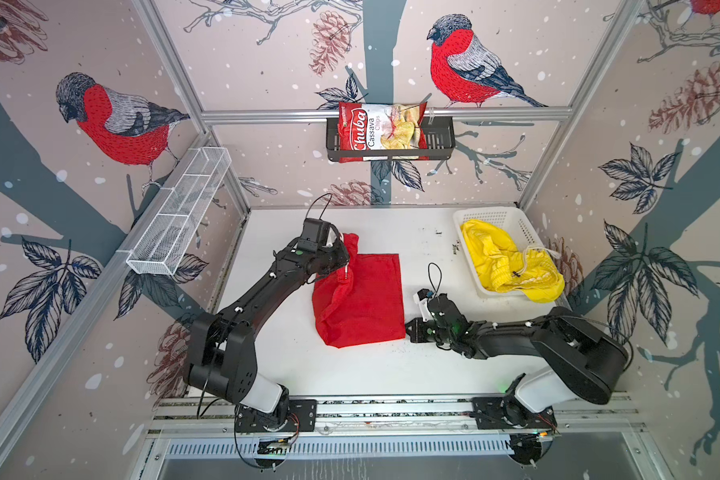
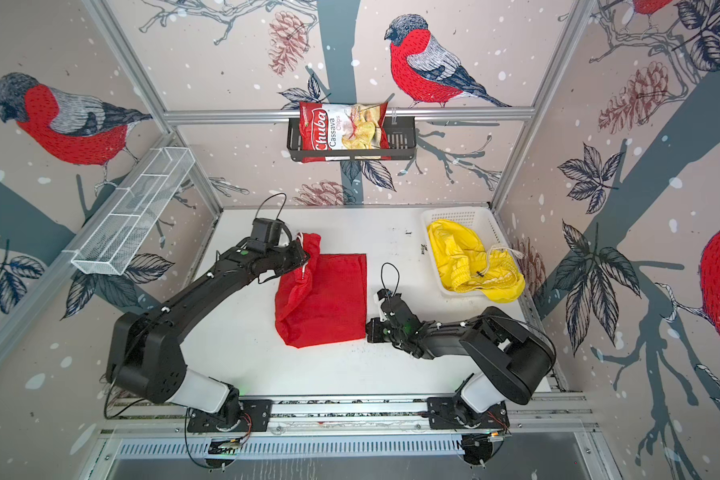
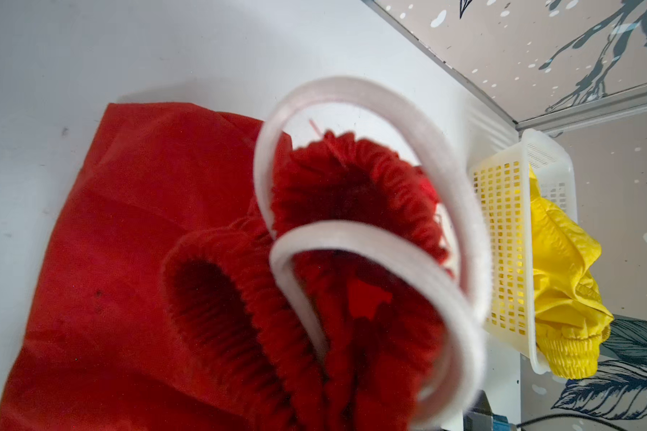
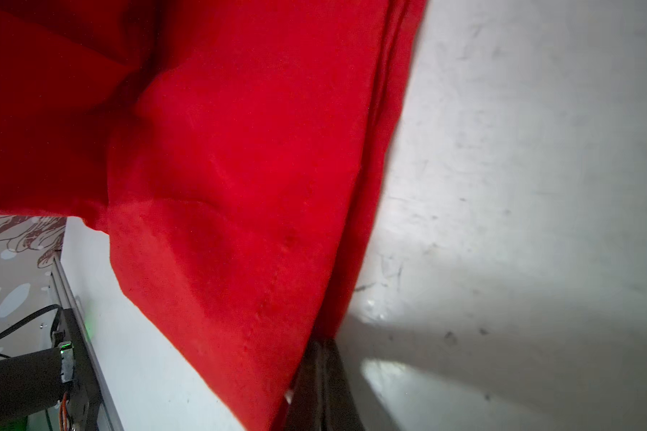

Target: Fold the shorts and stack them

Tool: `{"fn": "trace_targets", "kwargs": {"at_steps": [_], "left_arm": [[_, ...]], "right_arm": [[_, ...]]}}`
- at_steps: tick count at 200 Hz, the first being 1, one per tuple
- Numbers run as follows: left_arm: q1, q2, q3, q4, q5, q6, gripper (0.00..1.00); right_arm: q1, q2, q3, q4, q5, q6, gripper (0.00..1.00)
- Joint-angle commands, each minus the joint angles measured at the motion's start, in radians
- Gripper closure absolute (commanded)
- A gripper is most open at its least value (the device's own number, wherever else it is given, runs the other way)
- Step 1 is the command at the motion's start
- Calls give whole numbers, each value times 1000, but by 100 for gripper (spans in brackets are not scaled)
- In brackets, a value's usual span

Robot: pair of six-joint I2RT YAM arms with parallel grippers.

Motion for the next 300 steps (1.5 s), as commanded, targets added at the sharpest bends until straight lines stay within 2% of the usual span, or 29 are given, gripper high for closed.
{"fn": "trace_targets", "kwargs": {"at_steps": [1, 42, 74, 126, 132, 138, 144, 147, 158, 185, 193, 238, 262, 280, 300], "left_arm": [[-40, 42, 27, -19, -44, -23, 100], [-138, 170, 88, -23, -64, -65, 100], [-177, 276, 147, -18, -19, -97, 100], [-232, 361, 188, 11, -19, -143, 98], [-239, 366, 188, 15, -19, -148, 94], [-245, 372, 187, 21, -13, -153, 86], [-251, 377, 186, 29, -5, -158, 69], [-254, 380, 186, 33, 4, -159, 65], [-263, 387, 175, 61, 39, -165, 60], [-288, 384, 143, 122, 112, -192, 34], [-293, 380, 134, 138, 134, -198, 30], [-296, 289, 18, 351, 298, -238, 30], [-297, 228, -6, 355, 302, -210, 30], [-292, 195, -11, 291, 267, -155, 39], [-275, 160, -42, 237, 241, -105, 48]], "right_arm": [[5, 40, -24, 17, 17, 27, 97], [11, 98, -37, 87, -8, 35, 98], [11, 104, -37, 97, -21, 19, 99], [11, 123, -53, 131, -35, 20, 99], [11, 129, -54, 138, -39, 20, 99], [11, 137, -54, 142, -41, 22, 99], [10, 142, -55, 147, -45, 23, 99], [10, 146, -56, 149, -46, 23, 99], [5, 154, -55, 148, -47, 26, 99], [-16, 144, -73, 151, -48, 42, 99], [-26, 133, -83, 150, -47, 48, 99], [-100, 37, -129, 57, -22, 75, 99], [-138, -67, -135, -49, 14, 73, 98], [-151, -183, -112, -159, 67, 58, 94], [-155, -323, -64, -259, 120, 39, 83]]}}
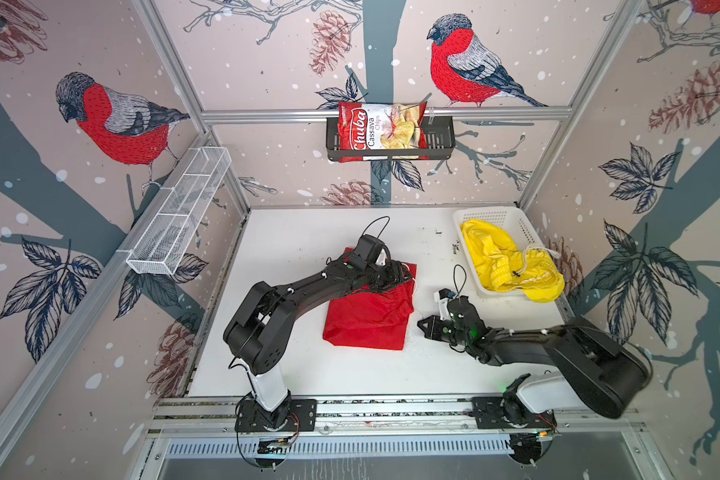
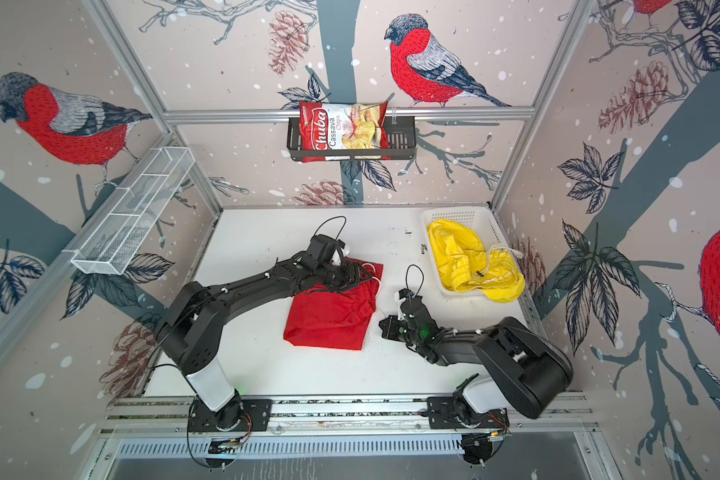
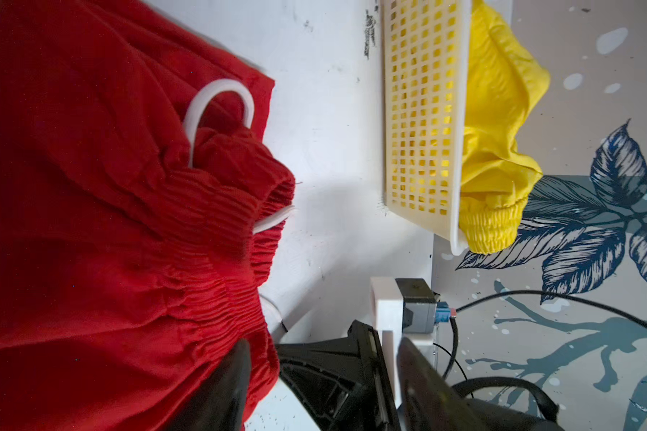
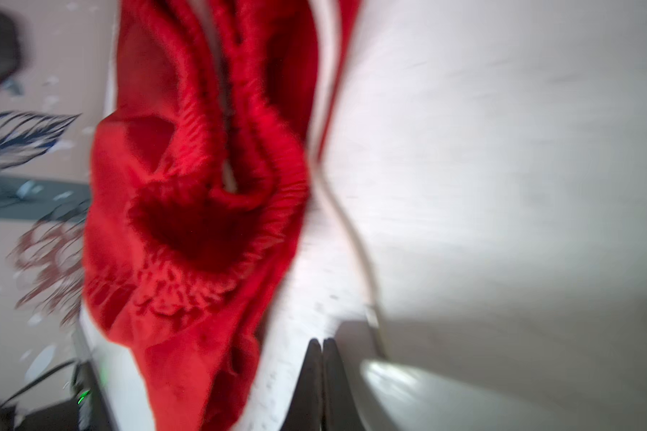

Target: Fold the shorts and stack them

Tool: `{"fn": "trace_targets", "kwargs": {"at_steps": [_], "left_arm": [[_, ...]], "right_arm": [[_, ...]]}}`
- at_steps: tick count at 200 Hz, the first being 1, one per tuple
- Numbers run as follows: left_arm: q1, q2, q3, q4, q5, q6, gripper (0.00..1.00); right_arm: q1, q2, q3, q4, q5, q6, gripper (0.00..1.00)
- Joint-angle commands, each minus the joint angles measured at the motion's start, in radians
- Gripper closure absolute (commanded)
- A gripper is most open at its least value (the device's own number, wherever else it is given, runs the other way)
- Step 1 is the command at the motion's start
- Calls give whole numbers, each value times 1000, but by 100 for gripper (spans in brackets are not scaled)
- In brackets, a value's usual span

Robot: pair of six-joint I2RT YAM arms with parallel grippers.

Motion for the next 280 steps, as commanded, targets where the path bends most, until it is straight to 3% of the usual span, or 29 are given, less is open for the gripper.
{"fn": "trace_targets", "kwargs": {"at_steps": [1, 26, 47, 77, 122, 173, 198, 219, 247, 280], "left_arm": [[17, -38, -29, -45, -20, 81, 48], [69, -103, -103, -75, -42, 122, 51], [109, -149, -140, -159, -122, 181, 49], [131, -192, -214, -221, -207, 237, 44], [160, -205, -347, -177, -208, 248, 47], [274, -128, -504, -71, -155, 254, 53], [279, -109, -519, -39, -148, 246, 54], [279, -98, -507, -45, -146, 248, 54], [279, -118, -495, -46, -103, 225, 54], [279, -250, -418, -128, -112, 214, 48]], "right_arm": [[-2, -122, 50, -192, 96, -30, 83], [-1, -195, 124, -192, 81, -68, 77], [1, -147, 212, -163, 68, -72, 75], [9, 62, 374, -103, -9, -78, 71], [14, 402, 629, -36, -124, -78, 75], [-119, 609, 657, -4, -145, 8, 81], [-144, 677, 629, 67, -198, 39, 81], [-139, 704, 646, 116, -260, 42, 81], [-136, 667, 708, 70, -262, -15, 79], [-132, 533, 769, -93, -137, -138, 75]]}}
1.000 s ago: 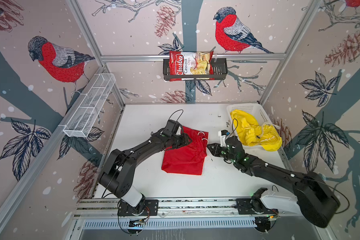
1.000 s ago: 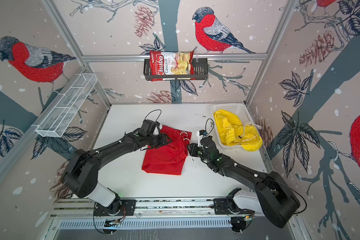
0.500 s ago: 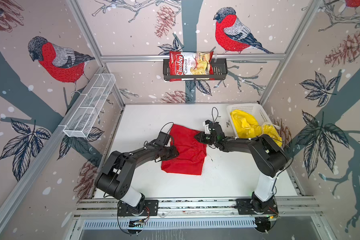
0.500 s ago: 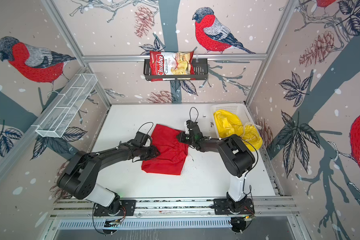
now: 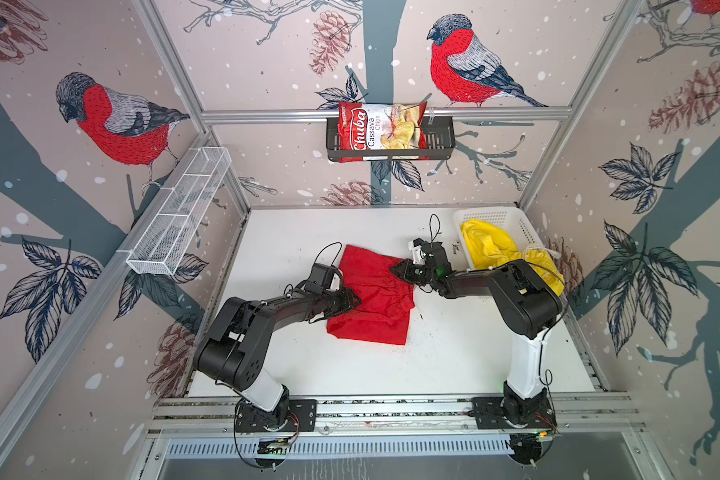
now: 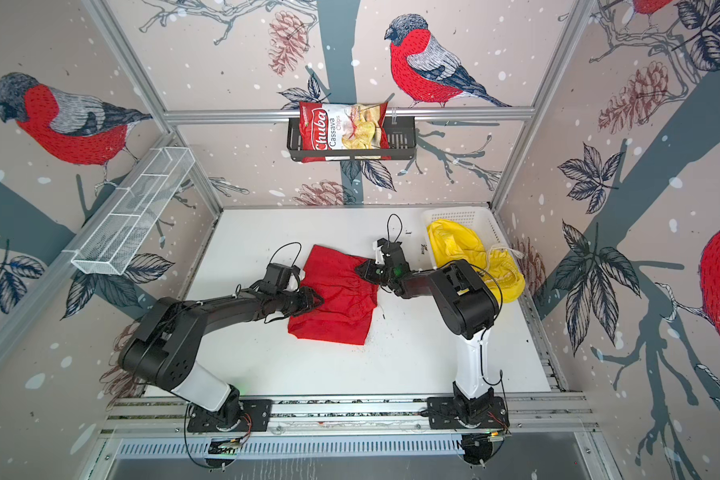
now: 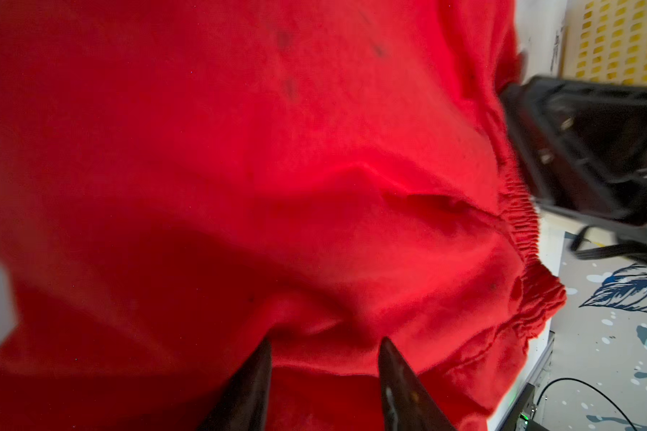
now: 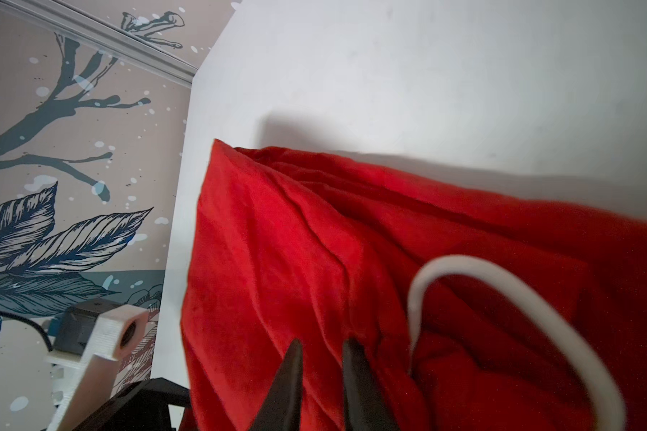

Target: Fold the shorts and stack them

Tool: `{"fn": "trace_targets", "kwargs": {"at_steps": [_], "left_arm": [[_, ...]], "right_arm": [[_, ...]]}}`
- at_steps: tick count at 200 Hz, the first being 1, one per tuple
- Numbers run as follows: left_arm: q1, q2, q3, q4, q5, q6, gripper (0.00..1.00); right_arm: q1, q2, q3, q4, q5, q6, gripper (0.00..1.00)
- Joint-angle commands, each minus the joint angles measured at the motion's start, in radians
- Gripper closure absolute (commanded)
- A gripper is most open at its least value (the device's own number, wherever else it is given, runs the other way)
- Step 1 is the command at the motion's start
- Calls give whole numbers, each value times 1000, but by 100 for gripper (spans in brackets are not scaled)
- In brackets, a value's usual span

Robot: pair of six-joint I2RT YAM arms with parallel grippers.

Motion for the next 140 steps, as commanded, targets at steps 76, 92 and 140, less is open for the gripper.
{"fn": "trace_targets", "kwargs": {"at_steps": [76, 92, 140], "left_arm": [[4, -44, 209, -237, -573, 1, 25], [4, 37, 243, -255, -611, 16, 25], [5, 142, 227, -124, -527, 17, 37]], "right_arm": [[35, -512, -210, -178, 513, -174, 58], [35, -567, -247, -202, 537, -190, 56], [31, -694, -356, -212, 572, -223, 54]]}}
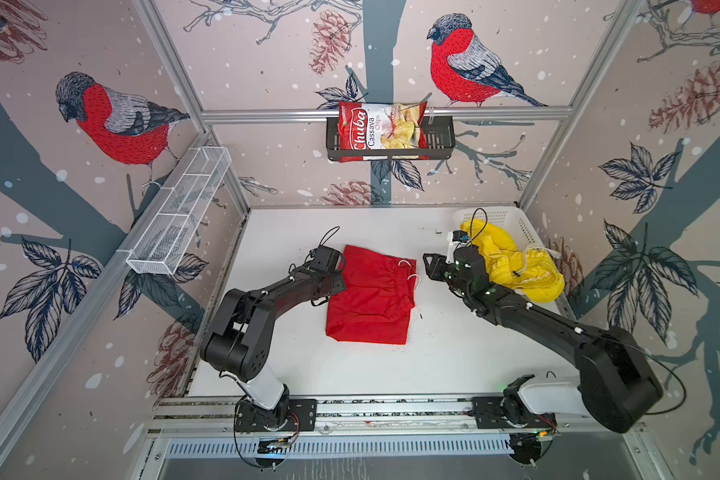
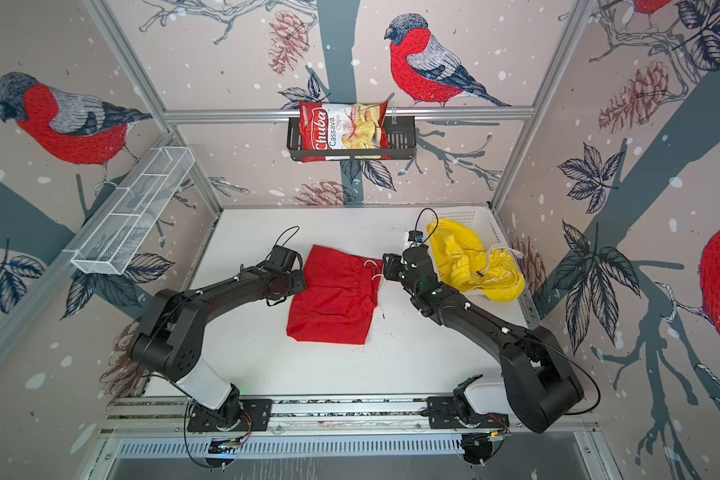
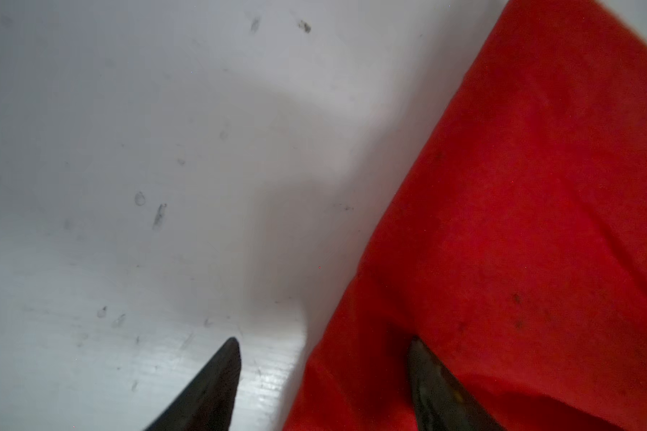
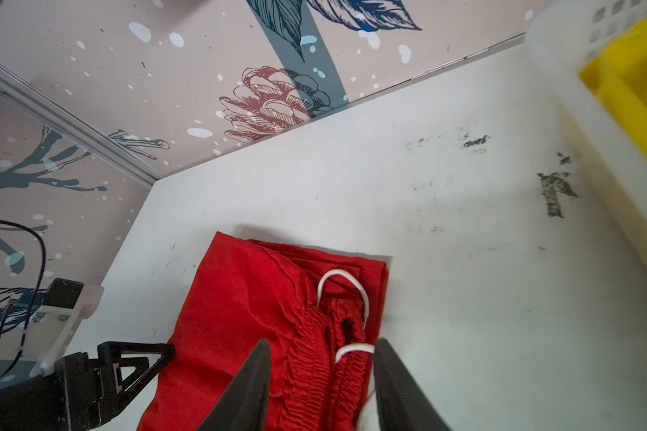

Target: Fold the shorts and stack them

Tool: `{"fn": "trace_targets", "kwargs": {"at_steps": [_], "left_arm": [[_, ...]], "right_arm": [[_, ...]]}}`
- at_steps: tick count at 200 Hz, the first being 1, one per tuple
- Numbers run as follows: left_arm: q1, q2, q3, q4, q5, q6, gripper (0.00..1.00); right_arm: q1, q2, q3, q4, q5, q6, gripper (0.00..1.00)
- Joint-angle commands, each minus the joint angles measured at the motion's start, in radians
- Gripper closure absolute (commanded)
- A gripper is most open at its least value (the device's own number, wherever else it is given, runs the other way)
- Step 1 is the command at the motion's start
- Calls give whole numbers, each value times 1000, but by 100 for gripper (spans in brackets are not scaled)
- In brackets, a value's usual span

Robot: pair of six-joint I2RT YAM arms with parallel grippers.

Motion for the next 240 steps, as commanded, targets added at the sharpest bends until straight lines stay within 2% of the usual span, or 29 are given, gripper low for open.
{"fn": "trace_targets", "kwargs": {"at_steps": [1, 20, 33, 47, 66, 91, 106, 148, 175, 202, 240], "left_arm": [[2, 29, -6, 76, 12, 5, 37], [2, 60, -1, 96, 28, 3, 45], [2, 81, 7, 108, 31, 1, 54], [6, 106, 20, 119, 36, 0, 71], [19, 144, 54, 116, 30, 3, 100], [62, 194, 116, 79, -20, 9, 100], [117, 229, 161, 50, -40, 27, 100], [358, 251, 196, 68, -17, -2, 100], [472, 260, 230, 98, -48, -11, 100], [532, 320, 350, 49, -90, -13, 100], [578, 401, 541, -73, -217, -15, 100]], "right_arm": [[0, -48, -55, 3, 38, -34, 53], [-2, -105, -105, 31, 56, -22, 52], [-4, -129, -121, 28, 80, -20, 51], [-8, -146, -135, 25, 102, -18, 49], [-14, -146, -141, 12, 116, -17, 47], [-20, -122, -144, -5, 124, -11, 46], [-21, -101, -145, -12, 125, -4, 46], [-25, -58, -150, -6, 115, -5, 49], [-29, -3, -141, 8, 111, -10, 50], [-32, 46, -118, 13, 95, -8, 53], [-34, 95, -98, 15, 94, -14, 56]]}}
